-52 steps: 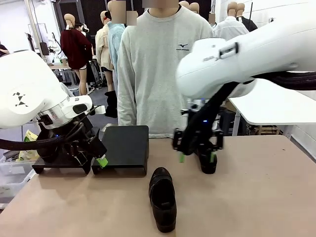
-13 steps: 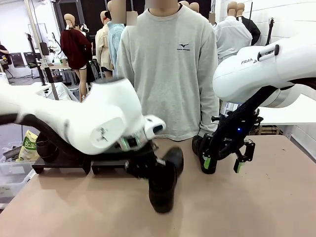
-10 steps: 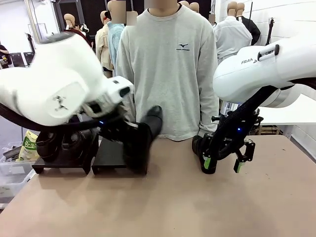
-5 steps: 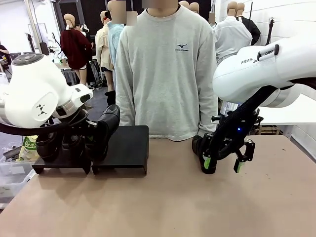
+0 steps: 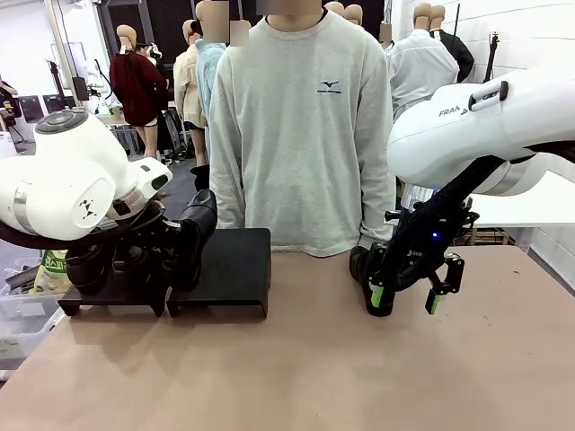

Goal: Organize the shoes by placing them on the stand.
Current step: Place the Shoe from the middle of the table onto the Shoes Stand.

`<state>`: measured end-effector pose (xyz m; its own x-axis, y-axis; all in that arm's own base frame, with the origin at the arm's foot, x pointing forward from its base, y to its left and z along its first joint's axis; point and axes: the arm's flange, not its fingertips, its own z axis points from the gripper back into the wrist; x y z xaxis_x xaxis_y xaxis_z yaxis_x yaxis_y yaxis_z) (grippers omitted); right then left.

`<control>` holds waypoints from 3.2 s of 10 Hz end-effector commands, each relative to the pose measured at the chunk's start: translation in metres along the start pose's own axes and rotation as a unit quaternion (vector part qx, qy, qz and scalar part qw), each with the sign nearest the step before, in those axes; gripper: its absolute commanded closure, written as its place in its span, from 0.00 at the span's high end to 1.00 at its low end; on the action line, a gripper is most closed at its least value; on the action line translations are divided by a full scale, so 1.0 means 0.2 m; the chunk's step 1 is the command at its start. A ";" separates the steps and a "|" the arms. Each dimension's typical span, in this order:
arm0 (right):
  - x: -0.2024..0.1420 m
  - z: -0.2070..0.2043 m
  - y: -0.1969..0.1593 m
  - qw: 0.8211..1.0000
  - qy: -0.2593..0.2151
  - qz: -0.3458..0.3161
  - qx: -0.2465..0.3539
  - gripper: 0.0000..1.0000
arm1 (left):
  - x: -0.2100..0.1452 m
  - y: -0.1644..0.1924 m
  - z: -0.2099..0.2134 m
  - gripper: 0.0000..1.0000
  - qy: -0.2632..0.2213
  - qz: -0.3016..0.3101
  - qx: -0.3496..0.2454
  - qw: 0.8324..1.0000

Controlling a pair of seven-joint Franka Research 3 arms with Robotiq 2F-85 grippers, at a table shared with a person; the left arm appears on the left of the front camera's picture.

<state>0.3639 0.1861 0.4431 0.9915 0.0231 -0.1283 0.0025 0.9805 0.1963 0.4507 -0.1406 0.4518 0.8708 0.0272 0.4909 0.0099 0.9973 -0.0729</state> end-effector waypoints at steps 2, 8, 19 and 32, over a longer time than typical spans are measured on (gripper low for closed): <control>0.02 0.02 0.00 1.000 0.002 0.009 -0.010 1.00 | 0.09 -0.03 -0.06 0.00 -0.007 0.034 0.029 0.999; 0.02 0.02 0.00 1.000 0.002 0.009 -0.010 1.00 | 0.08 0.01 -0.09 0.00 0.027 0.041 0.019 0.999; 0.02 0.02 0.00 1.000 0.002 0.009 -0.010 1.00 | 0.11 0.07 -0.28 0.00 0.004 0.039 -0.016 0.999; 0.02 0.02 0.00 1.000 0.002 0.009 -0.010 1.00 | 0.20 0.07 -0.05 1.00 0.047 -0.002 -0.020 0.999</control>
<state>0.3639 0.1861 0.4431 0.9914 0.0233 -0.1285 0.0024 0.9805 0.1963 0.4916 -0.1335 0.4516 0.9055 0.0434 0.4222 0.0120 0.9918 -0.1275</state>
